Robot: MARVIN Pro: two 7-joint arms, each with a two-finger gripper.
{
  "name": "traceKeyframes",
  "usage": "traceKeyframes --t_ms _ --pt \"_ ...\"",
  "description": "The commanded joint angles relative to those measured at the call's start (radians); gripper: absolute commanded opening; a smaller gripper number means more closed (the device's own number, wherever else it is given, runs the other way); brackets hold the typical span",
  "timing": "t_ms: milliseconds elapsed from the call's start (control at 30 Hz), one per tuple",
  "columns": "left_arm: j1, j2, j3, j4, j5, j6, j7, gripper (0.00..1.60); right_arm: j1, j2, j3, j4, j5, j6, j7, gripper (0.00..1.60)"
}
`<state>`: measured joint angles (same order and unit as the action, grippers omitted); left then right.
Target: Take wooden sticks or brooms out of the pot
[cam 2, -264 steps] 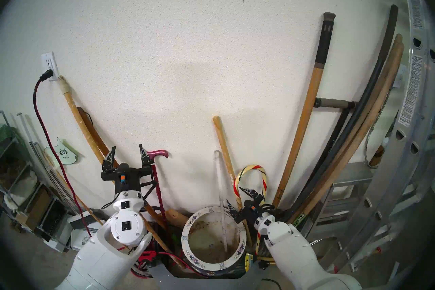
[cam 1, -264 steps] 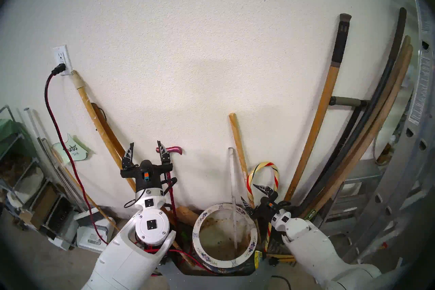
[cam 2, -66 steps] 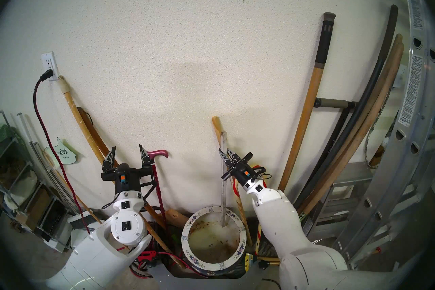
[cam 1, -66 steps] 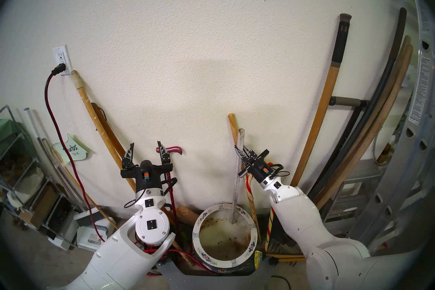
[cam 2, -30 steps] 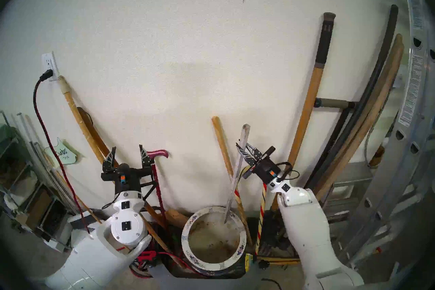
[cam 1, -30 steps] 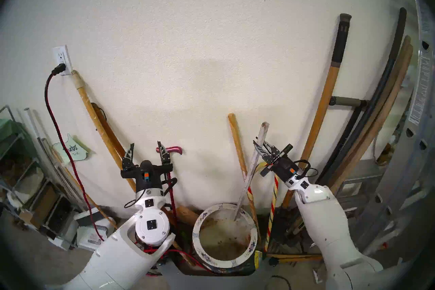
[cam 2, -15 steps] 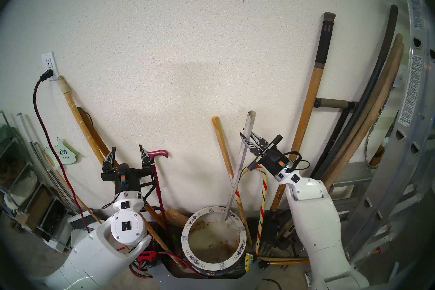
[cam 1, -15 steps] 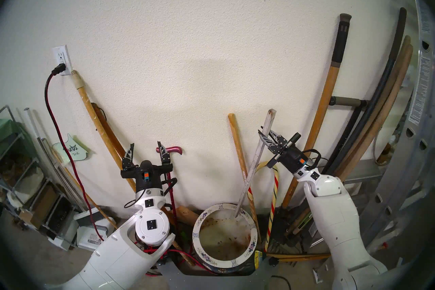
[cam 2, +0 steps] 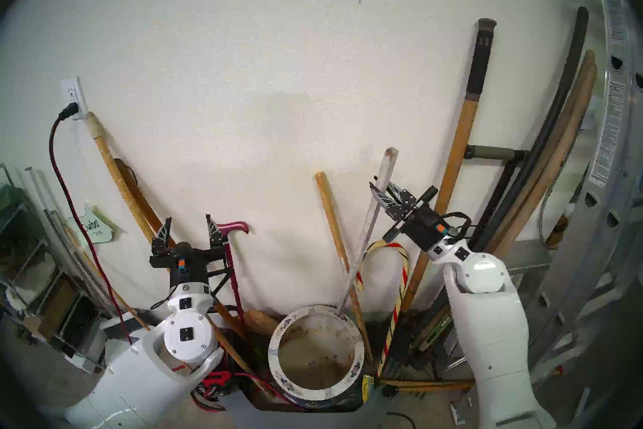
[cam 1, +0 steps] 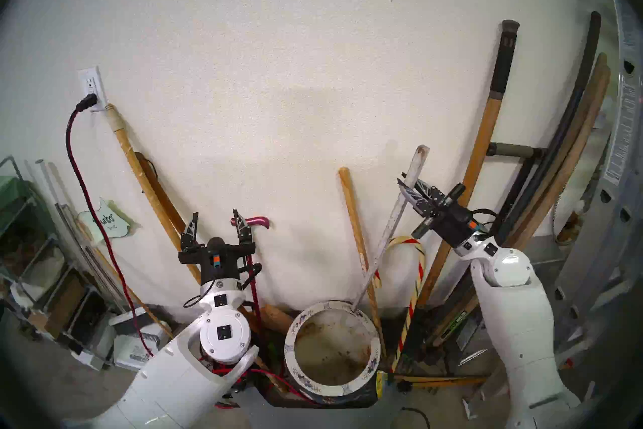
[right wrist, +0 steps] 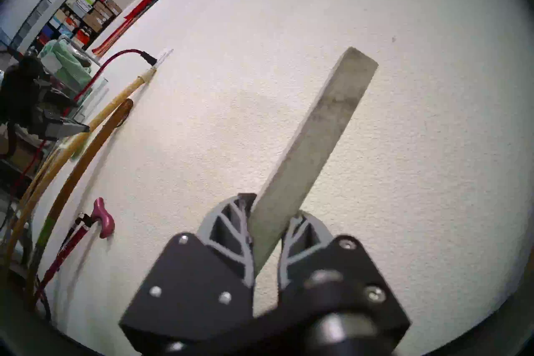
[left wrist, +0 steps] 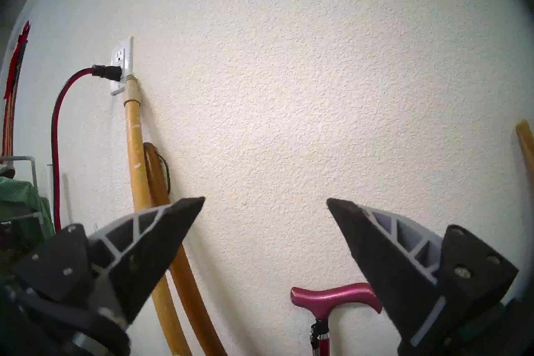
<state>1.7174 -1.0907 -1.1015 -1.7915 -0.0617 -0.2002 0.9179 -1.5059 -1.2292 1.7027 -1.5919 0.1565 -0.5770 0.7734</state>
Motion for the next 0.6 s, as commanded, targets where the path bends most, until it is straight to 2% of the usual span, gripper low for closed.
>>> traceKeyframes --t_ms 0,333,367,533,567 --pt "-0.002 0.001 0.0 -0.001 0.001 0.0 0.0 1.6 -0.058 0.038 0.035 -0.109 0.065 0.089 0.031 0.0" --pt "-0.005 0.006 0.006 -0.001 -0.003 0.0 0.006 1.6 -0.144 0.077 0.087 -0.241 0.157 0.276 0.098 0.0" --pt "-0.007 0.009 0.009 -0.001 -0.005 0.0 0.009 1.6 -0.196 0.11 0.123 -0.293 0.19 0.363 0.13 0.0" --pt "-0.007 0.009 0.009 -0.001 -0.005 0.0 0.009 1.6 -0.196 0.11 0.123 -0.293 0.19 0.363 0.13 0.0" --pt "-0.008 0.011 0.01 -0.001 -0.006 0.0 0.01 1.6 -0.236 0.128 0.148 -0.301 0.199 0.395 0.148 0.0"
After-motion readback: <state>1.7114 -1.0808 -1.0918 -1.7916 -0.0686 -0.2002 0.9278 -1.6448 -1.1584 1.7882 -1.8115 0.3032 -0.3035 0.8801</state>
